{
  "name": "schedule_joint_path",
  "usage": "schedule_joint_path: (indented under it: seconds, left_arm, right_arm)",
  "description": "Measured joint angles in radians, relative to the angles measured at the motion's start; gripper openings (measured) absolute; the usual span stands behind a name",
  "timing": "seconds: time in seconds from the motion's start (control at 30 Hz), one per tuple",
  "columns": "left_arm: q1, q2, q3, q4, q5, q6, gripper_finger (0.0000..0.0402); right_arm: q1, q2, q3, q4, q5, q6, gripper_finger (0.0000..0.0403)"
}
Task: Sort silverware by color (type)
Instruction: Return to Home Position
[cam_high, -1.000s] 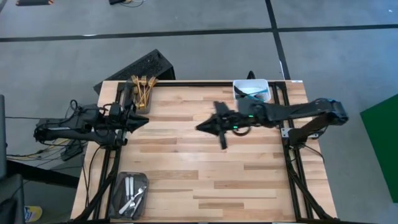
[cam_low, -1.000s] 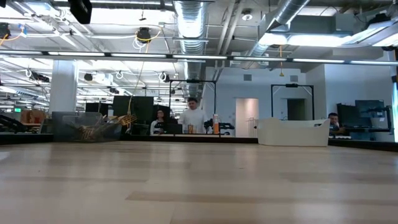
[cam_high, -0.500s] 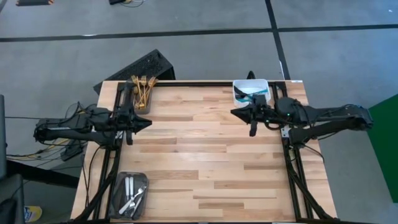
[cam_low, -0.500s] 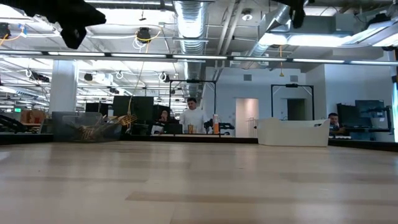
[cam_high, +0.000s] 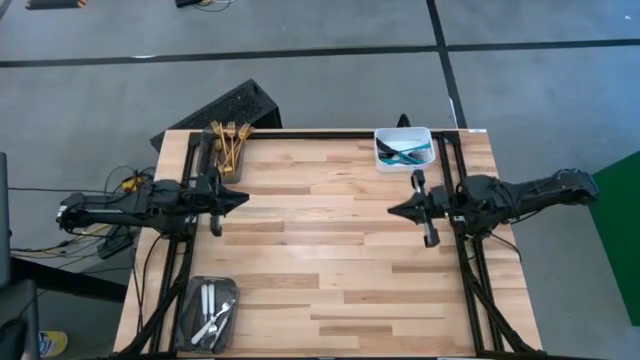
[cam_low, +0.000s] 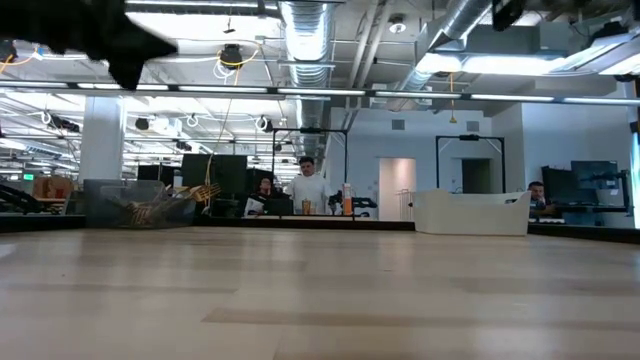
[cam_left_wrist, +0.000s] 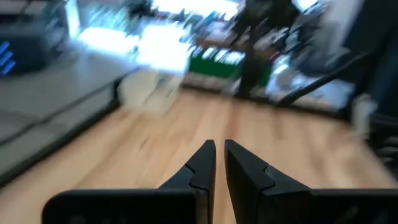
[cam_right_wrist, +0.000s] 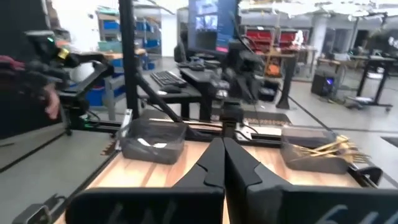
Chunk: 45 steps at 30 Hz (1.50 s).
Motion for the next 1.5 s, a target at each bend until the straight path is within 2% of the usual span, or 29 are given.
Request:
schedule_joint_path:
  seconds: [0.17,0.33,0.5,0.7,1.0,1.17,1.5]
  left_arm:
    - [0.0,0.001,-0.016,-0.068,-0.055,-0.04,0.0022]
    - [0.0,-0.036,-0.01,-0.018,0.036,0.094,0.0022]
    - [0.0,-0.137,-0.004,-0.042,0.051,0.109,0.0022]
    - [0.0,-0.281,-0.008,-0.121,0.051,0.141,0.0022]
    - [0.0,-0.269,-0.068,-0.108,0.069,0.088,0.0022]
    - [0.0,-0.27,-0.151,0.01,0.103,0.059,0.0022]
    - [0.0,-0.276,-0.208,0.003,0.104,0.078,0.0022]
  right_arm:
    - [-0.013,-0.119,-0.106,0.004,0.023,0.043,0.0013]
    - [-0.037,-0.267,-0.186,0.011,0.026,0.045,0.0013]
    - [-0.037,-0.427,-0.247,0.011,0.015,0.003,0.0013]
    - [-0.057,-0.557,-0.333,0.004,0.015,0.041,0.0013]
    - [-0.052,-0.624,-0.455,0.006,-0.007,0.094,0.0013]
    - [-0.052,-0.64,-0.509,0.061,-0.013,0.133,0.0013]
    - [-0.047,-0.64,-0.513,0.045,-0.035,0.134,0.0013]
